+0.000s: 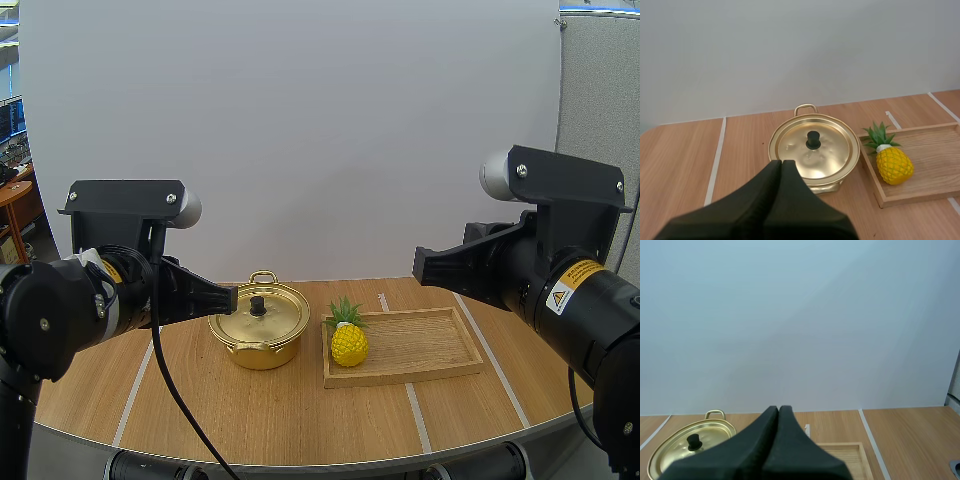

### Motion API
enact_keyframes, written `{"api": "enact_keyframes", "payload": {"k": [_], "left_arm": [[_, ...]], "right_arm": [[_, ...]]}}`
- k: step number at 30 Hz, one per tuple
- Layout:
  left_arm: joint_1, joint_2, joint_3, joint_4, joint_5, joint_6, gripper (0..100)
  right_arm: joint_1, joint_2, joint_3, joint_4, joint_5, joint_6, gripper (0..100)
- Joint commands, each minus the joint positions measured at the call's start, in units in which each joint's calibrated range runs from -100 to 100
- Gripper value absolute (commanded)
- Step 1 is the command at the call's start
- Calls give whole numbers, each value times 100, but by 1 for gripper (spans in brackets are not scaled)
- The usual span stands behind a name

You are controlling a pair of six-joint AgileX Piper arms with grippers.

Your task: Open the pot, put the grape inside, and close it

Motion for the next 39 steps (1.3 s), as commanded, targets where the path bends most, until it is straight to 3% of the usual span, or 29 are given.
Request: {"api": "enact_keyframes", "payload": {"k": [1,9,15,21,26,31,39], "left_arm": [[2,-264,22,23,-260,-149,0],[2,-2034,22,23,-918,-169,0],[-4,-1939,-55,69,-1192,-169,0],[-4,-1939,290,81,-2495,-169,0],[-4,-1939,518,91,-2498,-169,0],[-4,-1939,996,183,-2866,-159,0],[-4,-1939,2702,447,-4790,-132,0]], "right_arm": [[-16,-39,-12,37,-234,-51,0],[-16,-39,-12,179,-234,-58,0],[-16,-39,200,86,-445,-82,0],[-16,-39,869,-101,-1316,-82,0],[-16,-39,1400,-94,-1846,-82,0],[-16,-39,2082,-129,-2661,-82,0],[-16,-39,3272,-321,-3967,-82,0]]}}
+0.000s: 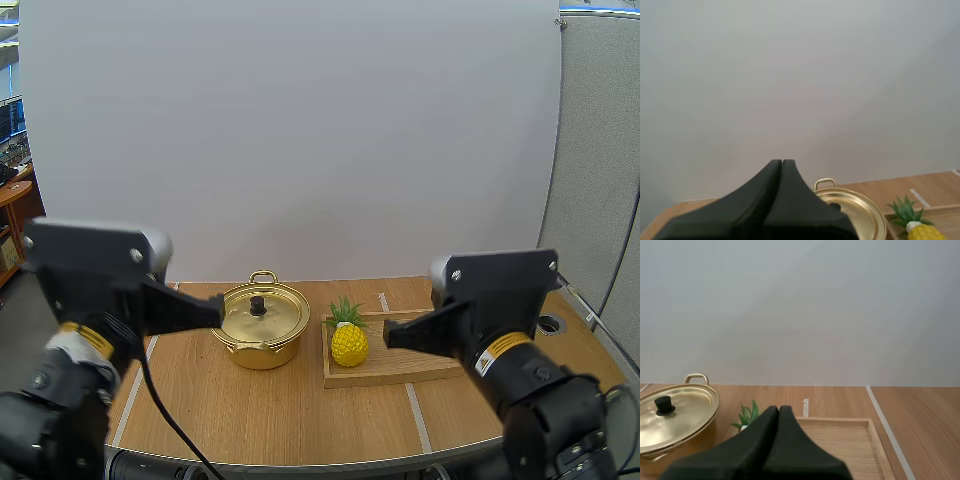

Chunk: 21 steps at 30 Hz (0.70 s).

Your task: Open the pot, put the grape inside, and close it

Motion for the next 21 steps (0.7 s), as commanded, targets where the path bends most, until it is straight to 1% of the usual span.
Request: {"api": "enact_keyframes", "payload": {"k": [1,4,11,12,13,14,18,21], "left_arm": [[-4,0,1150,129,-1377,-20,0],[-4,-22,1699,129,-1798,-20,0],[-4,-22,2345,159,-1781,91,0],[-4,-22,2345,159,-1781,91,0],[-4,-22,2345,159,-1781,91,0],[-4,-22,2345,129,-1393,91,0],[-4,-22,2345,129,-872,81,0],[-4,-22,2345,129,-847,50,0]], "right_arm": [[-16,-39,446,-142,-544,-42,0],[-16,-39,732,-142,-544,-42,0],[-16,-39,1148,-142,-459,-33,0],[-16,-39,1148,-142,-362,-33,0],[-16,-39,1148,-94,128,-7,0],[-16,-39,1148,-100,78,-8,0],[-16,-39,1148,-100,78,-8,0],[-16,-39,1148,-100,78,-8,0]]}}
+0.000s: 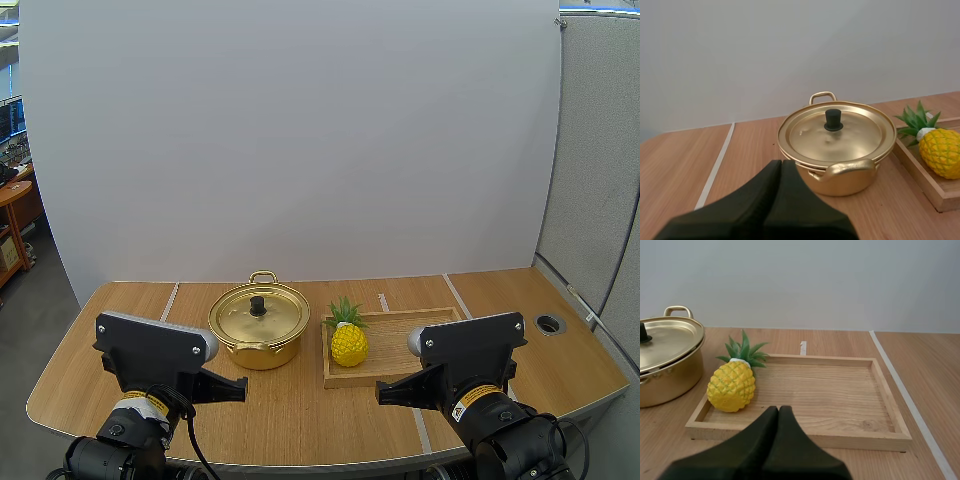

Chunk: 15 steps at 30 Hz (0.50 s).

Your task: Open the pot, put the grape inside, and close it

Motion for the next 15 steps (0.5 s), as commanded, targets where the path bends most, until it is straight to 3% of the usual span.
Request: {"api": "enact_keyframes", "payload": {"k": [1,15], "left_arm": [[-4,-28,5,0,81,-38,0],[-4,-28,5,72,-16,1,0]], "right_arm": [[-16,-25,0,1,4,-8,0],[-16,-25,0,-42,4,-8,0]]}}
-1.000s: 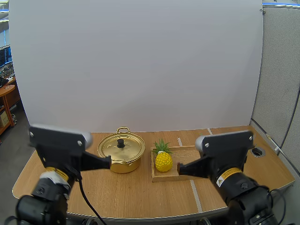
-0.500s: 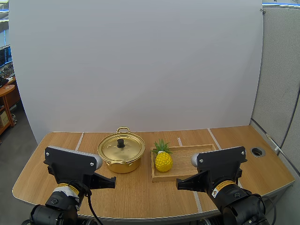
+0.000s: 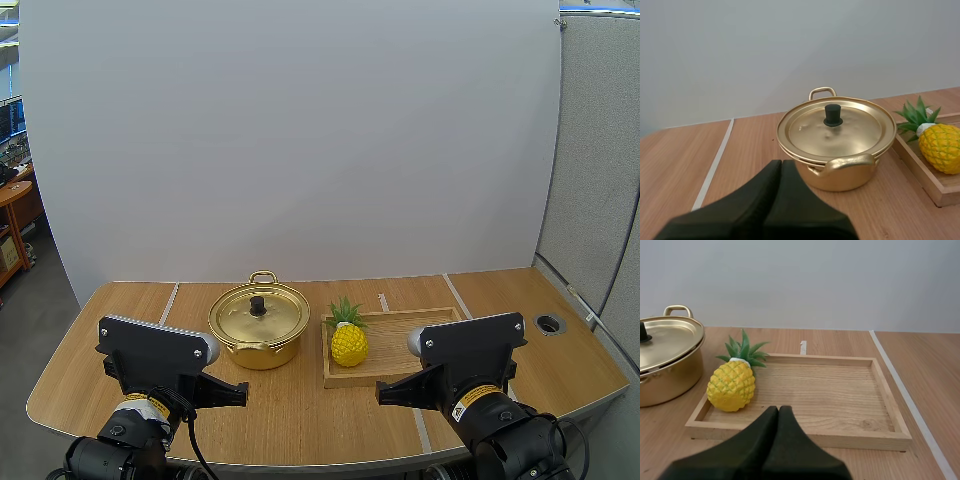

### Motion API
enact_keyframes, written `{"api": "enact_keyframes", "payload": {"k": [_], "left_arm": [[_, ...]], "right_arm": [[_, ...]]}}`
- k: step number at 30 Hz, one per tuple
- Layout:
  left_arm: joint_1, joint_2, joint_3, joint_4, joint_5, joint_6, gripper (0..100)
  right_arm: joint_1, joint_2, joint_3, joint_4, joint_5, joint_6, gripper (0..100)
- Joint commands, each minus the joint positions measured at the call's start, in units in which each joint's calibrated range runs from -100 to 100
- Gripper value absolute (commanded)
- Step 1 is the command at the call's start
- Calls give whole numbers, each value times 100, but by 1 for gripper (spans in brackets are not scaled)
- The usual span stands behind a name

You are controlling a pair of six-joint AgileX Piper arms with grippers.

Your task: Open the pot, put the grape inside, and close it

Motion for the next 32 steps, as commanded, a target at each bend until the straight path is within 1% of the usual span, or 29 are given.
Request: {"api": "enact_keyframes", "payload": {"k": [1,32], "left_arm": [[-4,-28,5,72,-166,1,0],[-4,-28,5,72,-166,1,0]], "right_arm": [[-16,-25,0,-42,4,-8,0],[-16,-25,0,6,-12,-8,0]]}}
